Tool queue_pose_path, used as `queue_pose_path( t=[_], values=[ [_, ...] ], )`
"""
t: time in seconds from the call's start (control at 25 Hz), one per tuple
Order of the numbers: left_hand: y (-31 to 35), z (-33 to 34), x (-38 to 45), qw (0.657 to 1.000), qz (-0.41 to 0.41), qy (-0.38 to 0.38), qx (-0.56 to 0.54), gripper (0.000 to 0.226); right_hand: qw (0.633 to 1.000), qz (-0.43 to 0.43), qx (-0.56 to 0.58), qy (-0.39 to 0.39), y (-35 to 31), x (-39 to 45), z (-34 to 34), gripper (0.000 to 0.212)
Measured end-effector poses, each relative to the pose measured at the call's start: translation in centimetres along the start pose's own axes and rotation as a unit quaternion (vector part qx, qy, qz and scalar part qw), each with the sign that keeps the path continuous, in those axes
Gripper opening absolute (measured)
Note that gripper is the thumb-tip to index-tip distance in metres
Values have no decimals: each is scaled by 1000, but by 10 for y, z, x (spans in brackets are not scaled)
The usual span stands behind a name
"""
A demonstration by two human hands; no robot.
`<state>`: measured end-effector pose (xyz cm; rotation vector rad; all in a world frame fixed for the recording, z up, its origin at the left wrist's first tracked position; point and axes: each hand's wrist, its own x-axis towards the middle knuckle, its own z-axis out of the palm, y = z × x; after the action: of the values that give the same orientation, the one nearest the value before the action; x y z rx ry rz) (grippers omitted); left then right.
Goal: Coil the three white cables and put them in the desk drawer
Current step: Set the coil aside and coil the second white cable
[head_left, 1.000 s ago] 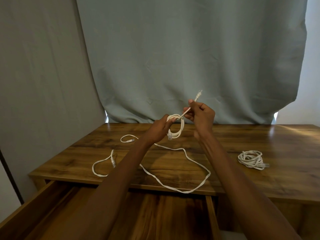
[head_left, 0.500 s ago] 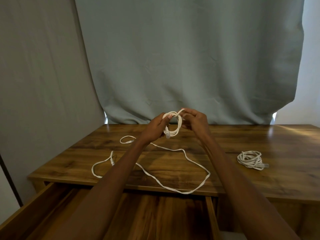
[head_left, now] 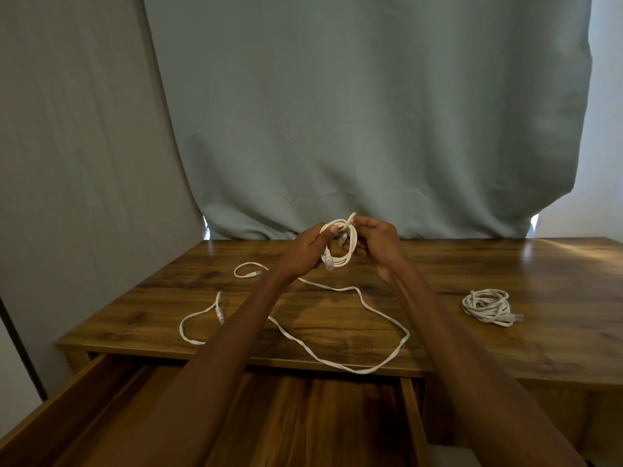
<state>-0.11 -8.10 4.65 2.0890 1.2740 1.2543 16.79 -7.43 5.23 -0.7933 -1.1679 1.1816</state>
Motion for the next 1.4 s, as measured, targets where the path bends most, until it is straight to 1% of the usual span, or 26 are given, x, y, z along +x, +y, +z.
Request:
queue_pose_path(
  t=[0.08, 0.12, 0.2, 0.24, 0.32, 0.4, 0.48, 0.52, 0.56, 0.6, 0.64, 0.72, 0.76, 0.8, 1.0, 1.04, 1.12, 1.2, 1.28, 1.4],
  values=[
    [-1, 4, -1, 1000, 2, 12, 24, 36, 998, 48, 29, -29, 1, 2, 0, 25],
    [-1, 5, 0, 999, 5, 24, 38, 38, 997, 56, 28, -40, 1, 1, -1, 25],
    [-2, 6, 4, 996, 11, 56, 64, 39, 996, 50, 49, -62, 2, -2, -2, 26],
    [-2, 6, 7, 995, 11, 71, 72, 39, 992, 43, 85, -84, 3, -3, -2, 28],
    [1, 8, 11, 993, 4, 91, 80, 41, 984, 13, 129, -123, 6, -5, -1, 36],
    [5, 12, 14, 992, 0, 93, 83, 42, 987, -48, 96, -116, 13, -5, 3, 47],
    [6, 14, 17, 993, -5, 86, 79, 44, 991, -115, 16, -67, 18, -5, 6, 45],
    [7, 15, 17, 994, -11, 82, 71, 45, 987, -150, -38, -41, 19, -7, 6, 45],
    [6, 16, 18, 995, -19, 78, 61, 46, 977, -190, -93, -16, 21, -8, 5, 44],
    [6, 16, 18, 995, -23, 76, 55, 47, 960, -233, -157, 19, 23, -9, 3, 42],
    [6, 17, 18, 995, -25, 76, 54, 47, 934, -275, -222, 62, 26, -8, 1, 39],
    [5, 20, 19, 995, -25, 75, 63, 47, 866, -344, -333, 142, 30, -7, -3, 33],
    [4, 20, 19, 994, -25, 74, 74, 47, 841, -366, -365, 161, 32, -7, -4, 31],
    [4, 21, 19, 994, -29, 72, 83, 48, 828, -378, -380, 165, 34, -8, -5, 28],
    [5, 21, 15, 993, -65, 51, 81, 47, 829, -379, -383, 146, 33, -24, -5, 15],
    [5, 21, 14, 994, -67, 46, 70, 47, 841, -374, -362, 150, 33, -23, -6, 14],
    [5, 22, 11, 997, -47, 41, 41, 46, 894, -332, -247, 173, 28, -21, -6, 18],
    [6, 22, 6, 999, -10, 31, 20, 43, 940, -264, -108, 190, 18, -19, -4, 25],
    [10, 20, 4, 1000, 19, 16, 13, 40, 965, -188, -8, 184, 6, -18, -5, 24],
    [16, 17, 5, 999, 42, 3, 25, 40, 981, -92, 58, 163, -4, -15, -9, 17]
  ],
)
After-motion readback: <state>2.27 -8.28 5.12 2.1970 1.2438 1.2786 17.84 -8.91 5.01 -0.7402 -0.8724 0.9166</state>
